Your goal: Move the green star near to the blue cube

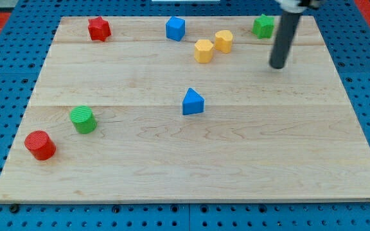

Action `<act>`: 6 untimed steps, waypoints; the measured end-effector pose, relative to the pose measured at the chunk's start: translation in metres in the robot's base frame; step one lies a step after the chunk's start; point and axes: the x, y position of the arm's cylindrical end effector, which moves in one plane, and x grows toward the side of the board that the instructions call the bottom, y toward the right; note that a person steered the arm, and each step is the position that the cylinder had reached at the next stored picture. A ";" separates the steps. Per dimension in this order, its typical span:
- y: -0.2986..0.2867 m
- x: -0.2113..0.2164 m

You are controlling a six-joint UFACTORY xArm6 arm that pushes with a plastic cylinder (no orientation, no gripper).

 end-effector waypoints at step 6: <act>-0.127 -0.107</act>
